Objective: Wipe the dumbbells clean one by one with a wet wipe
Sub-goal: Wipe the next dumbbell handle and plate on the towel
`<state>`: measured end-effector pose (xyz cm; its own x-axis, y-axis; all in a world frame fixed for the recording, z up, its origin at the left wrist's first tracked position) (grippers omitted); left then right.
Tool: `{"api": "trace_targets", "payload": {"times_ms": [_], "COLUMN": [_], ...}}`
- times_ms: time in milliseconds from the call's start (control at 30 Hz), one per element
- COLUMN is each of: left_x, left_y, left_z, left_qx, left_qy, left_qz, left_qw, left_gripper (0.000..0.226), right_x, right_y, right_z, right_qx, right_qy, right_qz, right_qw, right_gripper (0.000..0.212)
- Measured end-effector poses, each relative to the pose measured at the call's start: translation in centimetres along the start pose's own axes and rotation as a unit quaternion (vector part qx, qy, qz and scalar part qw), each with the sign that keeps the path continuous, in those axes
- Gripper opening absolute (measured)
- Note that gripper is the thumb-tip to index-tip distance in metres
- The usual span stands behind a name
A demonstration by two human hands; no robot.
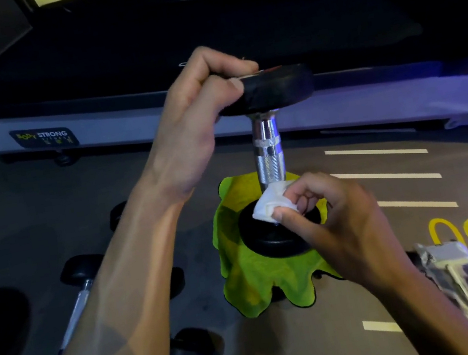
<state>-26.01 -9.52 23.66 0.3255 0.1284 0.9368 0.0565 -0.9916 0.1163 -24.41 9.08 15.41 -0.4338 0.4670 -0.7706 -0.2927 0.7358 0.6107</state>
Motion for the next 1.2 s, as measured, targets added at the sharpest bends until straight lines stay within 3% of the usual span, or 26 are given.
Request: {"api": "trace_targets", "payload": {"times_ms": [233, 467, 700, 933, 1200], "left_x": [1.1, 1.4, 1.2, 1.1, 0.9], "left_y": [0.1, 0.1, 0.1, 0.1, 0.1], "left_z": [0.7, 0.9, 0.8, 0.6, 0.5], "left_qx": [0.014, 0.004, 0.017, 0.008, 0.011], "left_qy": [-0.049, -0.051, -0.055, -0.056, -0.055], "left_qz": [-0.061, -0.056, -0.044, -0.048, -0.034], "left_qw": [0.997, 0.997, 0.997, 0.997, 0.998], "left_gripper": [0.017, 0.015, 0.018, 0.015, 0.015], "right_x": [-1.2, -4.5, -0.9, -3.9, -0.4], "right_y": [-0.3, 1.5, -0.9, 1.3, -0.9], "right_z": [-0.3, -2.6, 0.4, -2.7, 0.8], "right_qx": [0.032, 0.138, 0.041, 0.143, 0.082], "right_qy": [0.039, 0.095, 0.029, 0.087, 0.066], "right_qz": [0.062, -0.044, -0.032, -0.077, 0.005], "right_qw": [0.997, 0.985, 0.998, 0.983, 0.994], "right_gripper": [0.025, 0.010, 0.020, 0.011, 0.011]}}
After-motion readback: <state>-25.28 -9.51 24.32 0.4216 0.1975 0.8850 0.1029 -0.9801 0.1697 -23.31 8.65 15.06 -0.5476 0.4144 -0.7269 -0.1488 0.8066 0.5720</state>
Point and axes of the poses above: each hand's wrist, its own z-axis away from the middle knuckle, its own y-axis out of the back of the hand, x = y × z, the point moved 8 cm from there along -z, towards the middle knuckle, and after that the axes turned 7 degrees about -x, right-handed, at the moved point
